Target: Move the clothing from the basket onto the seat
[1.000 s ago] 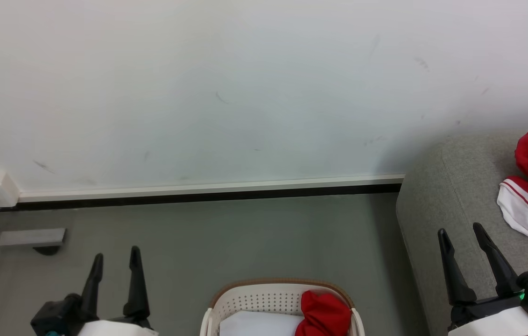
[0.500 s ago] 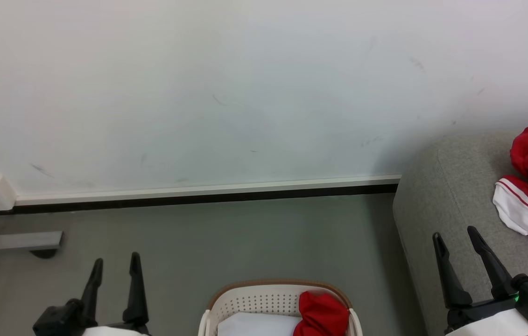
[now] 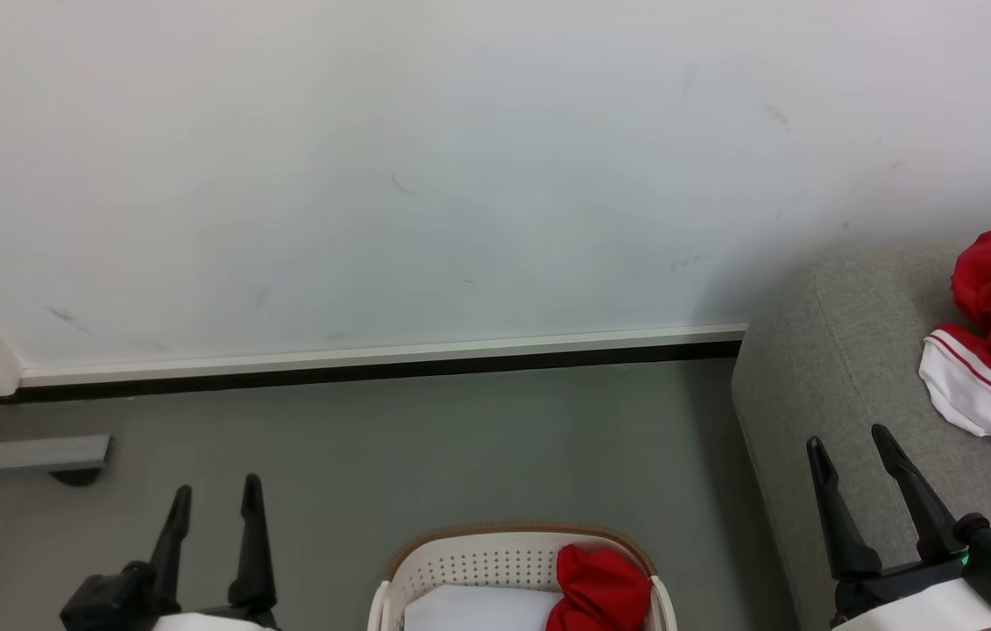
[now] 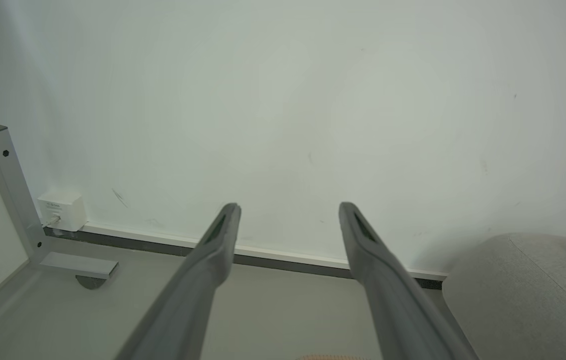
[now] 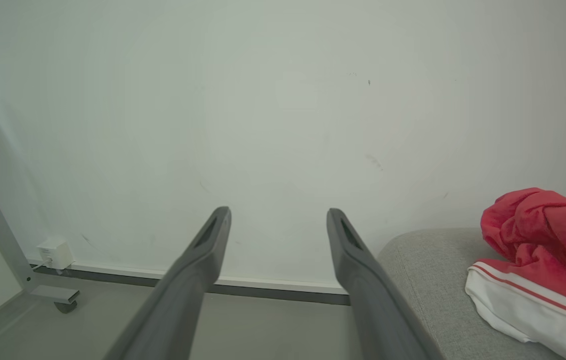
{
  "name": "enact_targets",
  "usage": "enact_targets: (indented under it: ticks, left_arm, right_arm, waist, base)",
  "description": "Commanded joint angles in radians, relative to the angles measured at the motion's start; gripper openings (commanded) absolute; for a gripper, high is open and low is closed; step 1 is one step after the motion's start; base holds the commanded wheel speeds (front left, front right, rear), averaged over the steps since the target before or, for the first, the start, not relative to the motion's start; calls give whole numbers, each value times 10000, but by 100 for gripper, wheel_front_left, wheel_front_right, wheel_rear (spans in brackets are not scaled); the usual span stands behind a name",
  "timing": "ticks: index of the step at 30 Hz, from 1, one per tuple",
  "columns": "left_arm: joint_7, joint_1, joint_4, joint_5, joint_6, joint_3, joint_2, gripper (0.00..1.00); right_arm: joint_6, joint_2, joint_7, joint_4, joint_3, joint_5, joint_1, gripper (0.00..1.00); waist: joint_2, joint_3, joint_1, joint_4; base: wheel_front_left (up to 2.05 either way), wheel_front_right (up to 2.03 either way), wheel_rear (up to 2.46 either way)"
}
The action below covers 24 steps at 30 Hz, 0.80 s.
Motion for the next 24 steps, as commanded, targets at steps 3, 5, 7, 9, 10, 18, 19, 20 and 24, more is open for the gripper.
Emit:
enact_targets:
  ticks: [3, 5, 7, 9, 10, 18, 19, 20, 24]
  left_arm:
    - [-8, -79, -16, 77, 37, -33, 20, 100]
    - [-8, -101, -26, 38, 42, -104, 19, 100]
    - [-8, -126, -19, -16, 39, -145, 18, 100]
    - [-7, -198, -48, -45, 25, -220, 21, 100]
    - [-8, -252, -64, -47, 17, -281, 20, 100]
    - [-8, -912, 8, -73, -109, -769, 20, 100]
    - [-7, -1029, 47, -77, -124, -839, 20, 100]
    - [-7, -1140, 121, -82, -144, -900, 22, 100]
    - [-7, -1642, 494, 127, -277, -1189, 20, 100]
  right_arm:
    - [-26, 0, 3, 34, -12, 87, -114, 100]
    - [-26, -5, 3, 4, -48, 96, -185, 100]
    - [-26, -15, 3, -14, -66, 101, -230, 100]
    - [-26, -76, 3, -52, -86, 89, -300, 100]
    - [-26, -120, 3, -75, -122, 73, -346, 100]
    - [-26, -365, 3, -332, -402, 15, -1052, 100]
    - [-26, -384, 4, -360, -440, 25, -1159, 100]
    - [-26, -408, 4, -380, -451, 27, -1263, 100]
    - [-26, -474, 4, -519, -575, 50, -1704, 100]
  waist:
    - [-1, 22, 0, -32]
    - [-1, 67, 0, -69]
    - [-1, 99, 0, -91]
    - [-1, 197, 0, -145]
    - [-1, 277, 0, -172]
    - [-1, 1153, 0, -519]
    - [-1, 1277, 0, -568]
    - [-1, 1414, 0, -627]
    - [-1, 1968, 0, -849]
  base:
    - [0, 0, 0]
    - [0, 0, 0]
    - [0, 0, 0]
    - [0, 0, 0]
    - [0, 0, 0]
    - [0, 0, 0]
    - [0, 0, 0]
    - [0, 0, 0]
    - [0, 0, 0]
